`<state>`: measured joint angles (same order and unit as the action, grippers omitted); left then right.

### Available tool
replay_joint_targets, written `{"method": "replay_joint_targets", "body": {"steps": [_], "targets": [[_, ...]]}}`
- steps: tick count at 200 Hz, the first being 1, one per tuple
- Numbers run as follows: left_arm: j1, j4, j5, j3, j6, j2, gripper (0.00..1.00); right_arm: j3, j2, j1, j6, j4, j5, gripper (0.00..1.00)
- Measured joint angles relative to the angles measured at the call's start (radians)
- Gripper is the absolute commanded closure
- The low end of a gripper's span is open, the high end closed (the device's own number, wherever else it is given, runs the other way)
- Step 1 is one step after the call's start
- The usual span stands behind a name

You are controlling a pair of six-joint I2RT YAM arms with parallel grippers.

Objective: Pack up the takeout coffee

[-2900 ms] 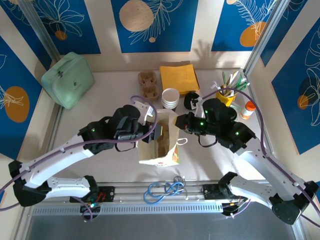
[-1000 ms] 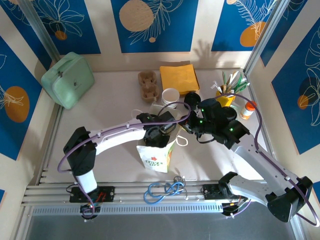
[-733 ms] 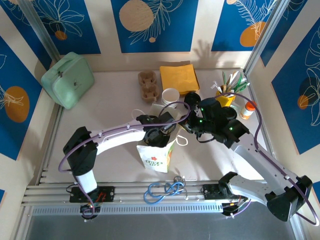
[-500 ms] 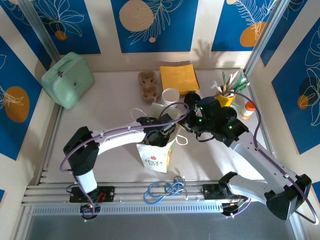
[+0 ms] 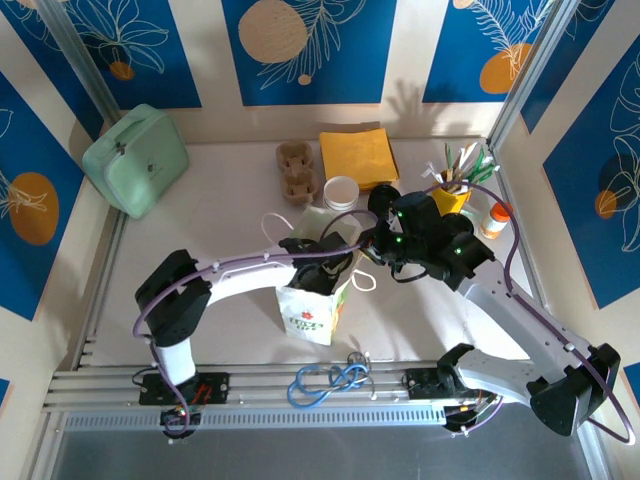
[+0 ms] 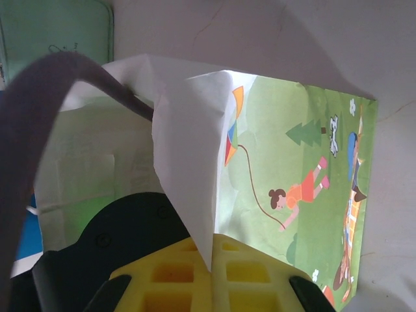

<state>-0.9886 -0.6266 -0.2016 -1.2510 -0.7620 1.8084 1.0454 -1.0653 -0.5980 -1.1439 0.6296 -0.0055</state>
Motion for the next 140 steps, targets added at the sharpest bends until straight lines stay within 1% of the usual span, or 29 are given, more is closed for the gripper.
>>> {"method": "replay_joint_targets", "body": {"steps": [89, 140], "targets": [[0.000, 0.018, 0.000, 0.000, 0.000, 0.011, 0.92, 0.000, 0.001, 0.000, 0.003, 0.011, 0.009, 1.00], [-0.001, -0.014, 0.039, 0.002, 0.000, -0.039, 0.92, 0.002, 0.011, -0.007, 0.003, 0.005, 0.009, 1.00]]}}
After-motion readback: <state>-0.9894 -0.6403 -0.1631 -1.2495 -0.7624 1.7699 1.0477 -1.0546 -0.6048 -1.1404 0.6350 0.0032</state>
